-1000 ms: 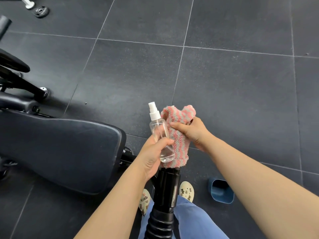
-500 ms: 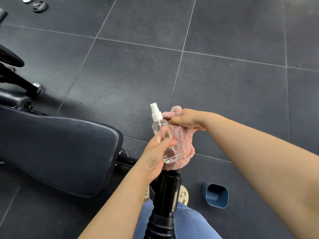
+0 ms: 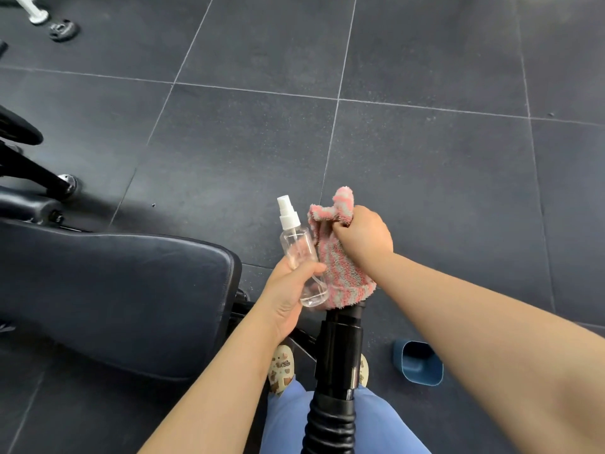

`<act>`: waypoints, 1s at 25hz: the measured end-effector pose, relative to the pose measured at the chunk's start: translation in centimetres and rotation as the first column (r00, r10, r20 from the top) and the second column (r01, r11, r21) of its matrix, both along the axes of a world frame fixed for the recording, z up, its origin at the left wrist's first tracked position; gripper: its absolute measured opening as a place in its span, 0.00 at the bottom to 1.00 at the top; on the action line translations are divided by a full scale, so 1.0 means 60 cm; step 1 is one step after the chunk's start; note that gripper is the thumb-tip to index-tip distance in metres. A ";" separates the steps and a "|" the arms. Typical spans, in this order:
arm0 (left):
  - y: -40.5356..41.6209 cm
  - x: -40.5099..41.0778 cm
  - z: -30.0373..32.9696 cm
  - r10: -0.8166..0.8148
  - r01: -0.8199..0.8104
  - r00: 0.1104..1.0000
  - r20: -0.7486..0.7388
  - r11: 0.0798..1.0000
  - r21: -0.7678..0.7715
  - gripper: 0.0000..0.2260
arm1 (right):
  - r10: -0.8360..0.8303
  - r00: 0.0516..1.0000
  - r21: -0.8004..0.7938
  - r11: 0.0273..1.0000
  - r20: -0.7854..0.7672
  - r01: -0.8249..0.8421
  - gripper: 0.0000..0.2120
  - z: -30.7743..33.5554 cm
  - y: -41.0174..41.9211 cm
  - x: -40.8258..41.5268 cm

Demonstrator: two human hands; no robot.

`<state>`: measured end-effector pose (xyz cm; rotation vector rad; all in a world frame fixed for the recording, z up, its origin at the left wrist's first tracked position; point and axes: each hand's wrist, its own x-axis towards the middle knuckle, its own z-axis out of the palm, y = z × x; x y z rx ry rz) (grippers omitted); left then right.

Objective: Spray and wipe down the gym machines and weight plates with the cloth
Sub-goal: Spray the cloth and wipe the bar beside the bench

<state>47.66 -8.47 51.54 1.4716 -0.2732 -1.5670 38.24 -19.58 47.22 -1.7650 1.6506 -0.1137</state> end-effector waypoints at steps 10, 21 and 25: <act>0.033 0.016 0.019 -0.133 0.137 0.988 0.075 0.989 -0.052 0.14 | -0.191 0.979 0.157 0.972 0.073 0.177 0.35 -0.007 0.108 -0.025; 0.038 0.016 0.038 -0.327 0.357 0.917 0.227 0.928 -0.104 0.19 | -0.124 0.992 0.245 0.963 0.021 0.115 0.30 0.086 0.170 -0.087; 0.033 0.010 0.035 -0.339 0.407 0.852 0.399 0.909 -0.096 0.19 | -0.289 0.937 0.226 0.943 0.195 0.244 0.32 0.107 0.163 -0.121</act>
